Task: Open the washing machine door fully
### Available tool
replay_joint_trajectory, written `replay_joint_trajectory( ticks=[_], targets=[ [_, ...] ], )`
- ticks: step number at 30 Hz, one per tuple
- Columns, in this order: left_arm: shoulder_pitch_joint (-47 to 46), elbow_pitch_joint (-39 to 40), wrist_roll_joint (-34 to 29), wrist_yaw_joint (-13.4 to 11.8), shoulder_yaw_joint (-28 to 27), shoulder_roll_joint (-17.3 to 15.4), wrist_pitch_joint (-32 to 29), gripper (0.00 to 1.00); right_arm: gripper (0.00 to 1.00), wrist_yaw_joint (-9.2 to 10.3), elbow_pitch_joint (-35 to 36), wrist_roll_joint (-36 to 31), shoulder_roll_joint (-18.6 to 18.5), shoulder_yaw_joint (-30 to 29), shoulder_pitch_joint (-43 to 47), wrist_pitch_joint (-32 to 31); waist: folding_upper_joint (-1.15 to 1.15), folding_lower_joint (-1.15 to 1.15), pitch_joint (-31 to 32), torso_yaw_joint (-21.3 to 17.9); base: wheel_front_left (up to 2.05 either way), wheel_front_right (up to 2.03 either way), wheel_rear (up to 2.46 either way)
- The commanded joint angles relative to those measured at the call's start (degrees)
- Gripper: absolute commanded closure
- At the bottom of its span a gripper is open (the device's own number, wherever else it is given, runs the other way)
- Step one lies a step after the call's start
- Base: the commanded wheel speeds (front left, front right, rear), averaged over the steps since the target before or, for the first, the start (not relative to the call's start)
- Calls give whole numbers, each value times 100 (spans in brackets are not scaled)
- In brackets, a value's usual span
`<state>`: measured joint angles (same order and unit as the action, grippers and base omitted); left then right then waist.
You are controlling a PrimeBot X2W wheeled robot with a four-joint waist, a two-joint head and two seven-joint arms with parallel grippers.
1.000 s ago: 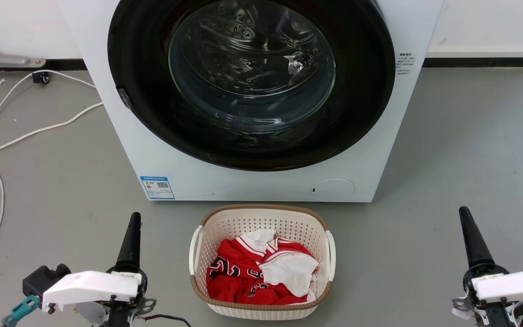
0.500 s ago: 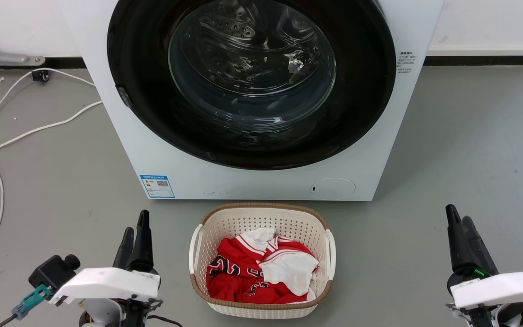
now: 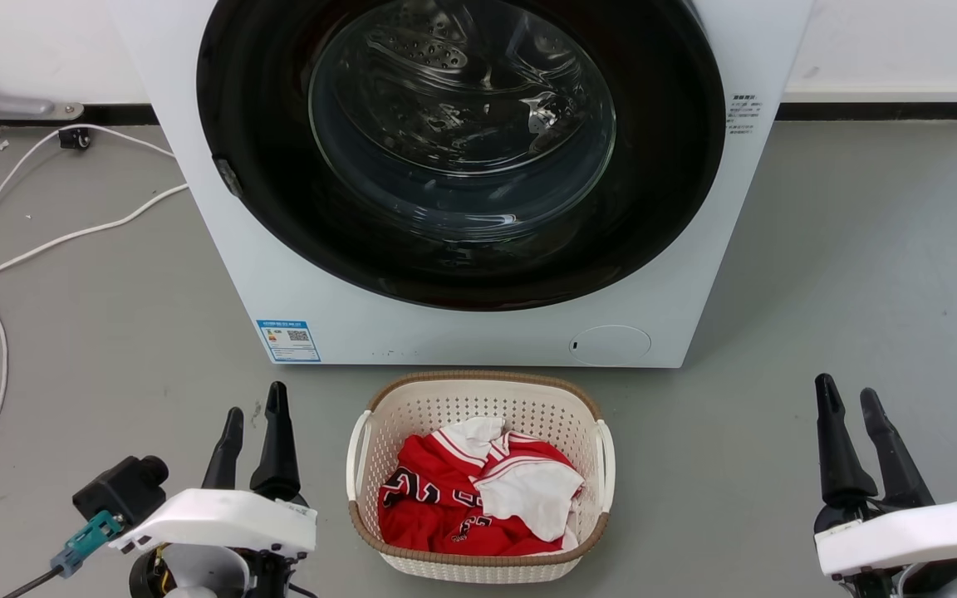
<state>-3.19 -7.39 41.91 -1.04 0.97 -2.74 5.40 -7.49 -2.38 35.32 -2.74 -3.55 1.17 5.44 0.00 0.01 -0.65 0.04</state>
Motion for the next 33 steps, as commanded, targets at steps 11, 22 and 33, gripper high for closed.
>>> replay_joint_trajectory(
  ticks=[11,22,33],
  targets=[
    [10,165,-903,-67,178,-16,237,0,0,-1,257,-969,-23,23,85,229,0,0,1,23,0,0,0],
    [70,190,-1649,-106,297,-17,408,0,0,-1,392,-1636,-23,49,179,396,0,0,-13,26,0,0,0],
    [111,200,-2305,-213,394,-18,555,0,0,0,490,-2147,-23,3,277,540,0,0,-16,-9,0,0,0]
  ],
)
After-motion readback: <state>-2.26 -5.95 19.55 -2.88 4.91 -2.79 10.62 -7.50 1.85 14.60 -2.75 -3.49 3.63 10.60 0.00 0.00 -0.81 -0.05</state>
